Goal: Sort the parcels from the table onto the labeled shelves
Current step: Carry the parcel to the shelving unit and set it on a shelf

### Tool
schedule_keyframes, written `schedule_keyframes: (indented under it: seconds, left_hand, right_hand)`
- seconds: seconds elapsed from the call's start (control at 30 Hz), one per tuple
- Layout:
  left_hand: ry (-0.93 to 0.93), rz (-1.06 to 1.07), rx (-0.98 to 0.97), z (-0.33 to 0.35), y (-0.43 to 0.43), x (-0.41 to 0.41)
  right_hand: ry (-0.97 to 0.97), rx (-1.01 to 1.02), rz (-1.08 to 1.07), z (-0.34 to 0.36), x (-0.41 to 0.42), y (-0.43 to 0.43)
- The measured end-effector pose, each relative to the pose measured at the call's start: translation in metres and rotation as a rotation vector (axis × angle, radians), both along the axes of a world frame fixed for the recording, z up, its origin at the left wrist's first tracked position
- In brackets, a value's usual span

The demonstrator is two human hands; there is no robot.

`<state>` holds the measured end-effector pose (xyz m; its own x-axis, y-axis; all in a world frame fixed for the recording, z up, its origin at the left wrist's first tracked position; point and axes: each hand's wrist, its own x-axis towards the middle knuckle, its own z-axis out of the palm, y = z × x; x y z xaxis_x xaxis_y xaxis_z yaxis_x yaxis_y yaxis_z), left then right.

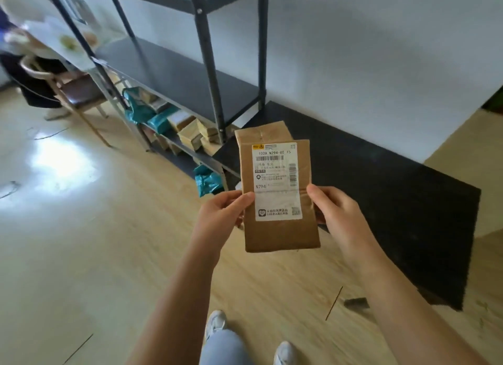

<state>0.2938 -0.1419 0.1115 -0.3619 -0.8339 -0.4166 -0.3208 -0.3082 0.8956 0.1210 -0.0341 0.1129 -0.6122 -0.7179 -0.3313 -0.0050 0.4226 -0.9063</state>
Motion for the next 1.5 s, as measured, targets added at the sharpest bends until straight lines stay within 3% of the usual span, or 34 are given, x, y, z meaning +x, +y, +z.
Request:
schedule_keyframes:
  seconds: [0.7, 0.97, 1.5]
  left_hand:
    - [0.024, 0.443, -0.049, -0.001, -0.198, 0.336]
    - [0.038, 0.483, -0.016, -0.017, -0.287, 0.366]
    - [0.036, 0.582, -0.124, 0.003, -0.560, 0.373]
  right_hand:
    - [-0.120, -0.035, 0.338, -0.006, 0.317, -0.273]
    - [-0.101, -0.005, 0.386, -0.014, 0.346, -0.370]
    - [-0.129, -0.092, 0.499, 0.003, 0.350, -0.667]
